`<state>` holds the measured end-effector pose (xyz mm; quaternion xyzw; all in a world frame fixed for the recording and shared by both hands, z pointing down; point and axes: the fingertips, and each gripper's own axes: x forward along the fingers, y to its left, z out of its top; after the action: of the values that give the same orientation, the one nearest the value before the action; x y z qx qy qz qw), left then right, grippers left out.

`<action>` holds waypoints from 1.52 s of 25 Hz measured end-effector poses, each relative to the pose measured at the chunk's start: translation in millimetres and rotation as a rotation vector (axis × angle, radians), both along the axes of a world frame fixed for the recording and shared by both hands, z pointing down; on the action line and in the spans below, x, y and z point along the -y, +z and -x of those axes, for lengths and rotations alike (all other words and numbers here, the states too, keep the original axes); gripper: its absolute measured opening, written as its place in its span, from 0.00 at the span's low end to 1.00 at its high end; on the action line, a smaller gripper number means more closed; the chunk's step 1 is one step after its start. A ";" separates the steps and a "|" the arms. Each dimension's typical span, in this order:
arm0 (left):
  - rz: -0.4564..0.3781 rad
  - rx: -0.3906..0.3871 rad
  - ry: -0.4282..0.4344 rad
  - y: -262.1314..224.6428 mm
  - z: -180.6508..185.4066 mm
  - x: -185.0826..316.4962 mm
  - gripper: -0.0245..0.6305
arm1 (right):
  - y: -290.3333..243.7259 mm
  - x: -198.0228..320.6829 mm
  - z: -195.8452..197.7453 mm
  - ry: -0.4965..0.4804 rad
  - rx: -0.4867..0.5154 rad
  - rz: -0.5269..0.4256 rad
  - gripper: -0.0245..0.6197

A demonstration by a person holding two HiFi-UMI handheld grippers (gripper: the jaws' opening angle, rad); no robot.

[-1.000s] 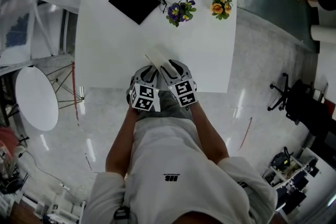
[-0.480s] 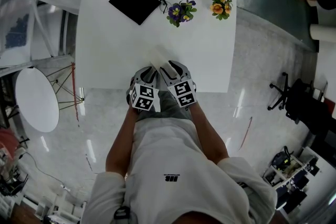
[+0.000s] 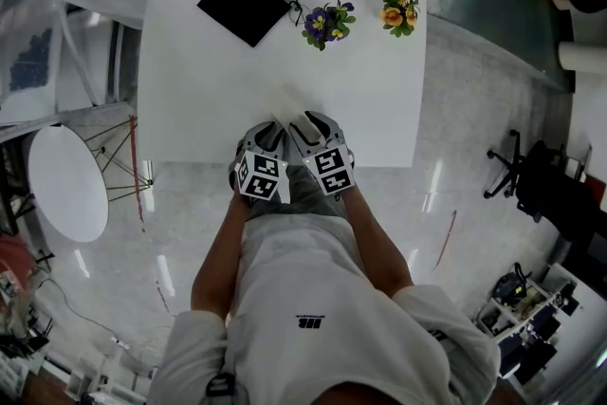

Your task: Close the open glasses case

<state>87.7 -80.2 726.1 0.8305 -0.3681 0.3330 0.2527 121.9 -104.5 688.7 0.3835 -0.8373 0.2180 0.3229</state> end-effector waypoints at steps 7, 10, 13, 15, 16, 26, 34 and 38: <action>-0.004 0.002 0.003 -1.4 6.5 -1.8 0.22 | -2.0 0.3 0.5 0.014 -0.009 -0.008 0.32; -0.012 -0.001 0.002 -5.1 10.2 -3.0 0.22 | -4.7 0.5 -0.5 0.024 -0.017 -0.021 0.32; -0.030 -0.007 0.003 -11.5 13.6 -3.3 0.22 | -11.0 0.5 -2.0 0.040 -0.020 -0.042 0.32; -0.047 -0.014 0.001 -17.5 16.0 -2.4 0.22 | -16.7 0.5 -2.6 0.051 -0.018 -0.058 0.32; -0.058 -0.019 -0.001 -21.7 17.1 -1.1 0.22 | -20.8 0.9 -2.9 0.058 -0.015 -0.068 0.32; -0.230 -0.069 -0.015 -92.2 26.7 14.8 0.22 | -80.6 0.0 -11.0 0.118 0.012 -0.204 0.31; -0.341 -0.095 -0.006 -143.5 29.3 9.5 0.22 | -127.2 -12.6 -21.1 0.156 0.017 -0.306 0.32; -0.370 -0.101 0.003 -161.0 29.6 2.0 0.22 | -143.9 -21.6 -25.3 0.176 0.024 -0.337 0.31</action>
<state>58.1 -82.2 565.1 0.8789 -0.4090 0.2179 0.1132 147.2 -83.0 544.8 0.5010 -0.8291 0.1068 0.2237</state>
